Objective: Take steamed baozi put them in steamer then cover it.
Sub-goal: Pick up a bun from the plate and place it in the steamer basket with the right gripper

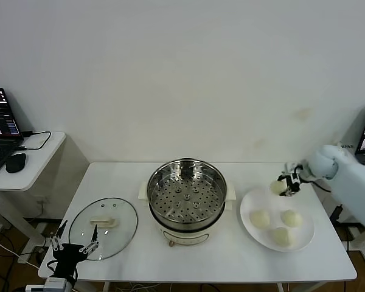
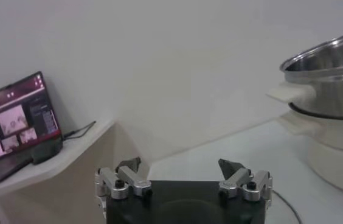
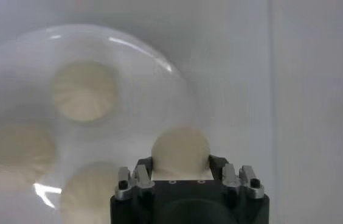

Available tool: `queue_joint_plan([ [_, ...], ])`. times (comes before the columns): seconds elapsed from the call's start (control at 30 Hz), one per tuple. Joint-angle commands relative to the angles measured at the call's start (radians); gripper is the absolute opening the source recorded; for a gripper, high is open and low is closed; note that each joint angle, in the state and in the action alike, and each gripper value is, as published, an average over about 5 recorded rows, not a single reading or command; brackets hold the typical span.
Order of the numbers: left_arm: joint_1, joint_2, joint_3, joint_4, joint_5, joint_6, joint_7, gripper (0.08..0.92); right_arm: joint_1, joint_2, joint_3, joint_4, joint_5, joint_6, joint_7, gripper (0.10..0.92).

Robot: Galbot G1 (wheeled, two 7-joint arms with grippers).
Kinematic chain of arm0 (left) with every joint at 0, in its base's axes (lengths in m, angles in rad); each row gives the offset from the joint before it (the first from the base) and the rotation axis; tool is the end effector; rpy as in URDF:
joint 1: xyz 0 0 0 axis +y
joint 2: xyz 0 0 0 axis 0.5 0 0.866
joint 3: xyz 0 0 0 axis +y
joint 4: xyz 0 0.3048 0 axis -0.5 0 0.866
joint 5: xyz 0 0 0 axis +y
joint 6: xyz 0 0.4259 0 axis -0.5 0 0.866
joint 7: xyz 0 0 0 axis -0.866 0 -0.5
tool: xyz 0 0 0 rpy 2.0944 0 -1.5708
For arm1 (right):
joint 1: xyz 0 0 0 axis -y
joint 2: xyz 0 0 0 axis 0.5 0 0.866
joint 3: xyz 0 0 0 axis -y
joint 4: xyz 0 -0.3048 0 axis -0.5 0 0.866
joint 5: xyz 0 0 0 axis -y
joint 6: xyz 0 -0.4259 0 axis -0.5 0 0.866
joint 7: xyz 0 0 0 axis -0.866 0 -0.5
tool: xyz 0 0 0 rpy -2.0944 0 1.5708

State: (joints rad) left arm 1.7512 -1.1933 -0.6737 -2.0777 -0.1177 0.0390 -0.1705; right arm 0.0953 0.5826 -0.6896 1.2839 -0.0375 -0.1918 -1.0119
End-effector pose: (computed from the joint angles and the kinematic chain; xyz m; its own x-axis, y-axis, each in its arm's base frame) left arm 0.2349 0.0879 -0.2921 -0.9789 -0.1168 0.1675 -0.0627 0.9525 0.2979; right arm 0.5629 -0.1446 -0.0998 -0.4292 -0.1710 0.8869 -0.9016 0.0225 -0.4320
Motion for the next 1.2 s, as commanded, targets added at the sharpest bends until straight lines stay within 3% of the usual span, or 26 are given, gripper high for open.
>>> queue_joint_plan([
  [0.03,0.005,-0.007,0.008,0.009,-0.215,-0.027,-0.001,0.823,0.301,-0.038,-0.245,0.175,0.280,-0.011,0.016,0.585],
  [0.37,0.014,-0.026,0.006,0.015,-0.220,-0.068,0.000,0.823,0.486,0.239,-0.467,0.126,0.422,0.075,0.075,0.592],
  [0.53,0.023,-0.031,-0.002,0.014,-0.206,-0.075,-0.002,0.823,0.517,0.373,-0.542,0.063,0.412,0.155,0.106,0.594],
  [0.83,0.014,-0.048,-0.001,0.011,-0.176,-0.080,-0.003,0.823,0.476,0.570,-0.608,-0.017,0.266,0.318,0.121,0.594],
  [1.2,0.018,-0.052,-0.011,0.023,-0.165,-0.090,-0.003,0.823,0.417,0.636,-0.626,-0.099,-0.042,0.534,0.123,0.587],
])
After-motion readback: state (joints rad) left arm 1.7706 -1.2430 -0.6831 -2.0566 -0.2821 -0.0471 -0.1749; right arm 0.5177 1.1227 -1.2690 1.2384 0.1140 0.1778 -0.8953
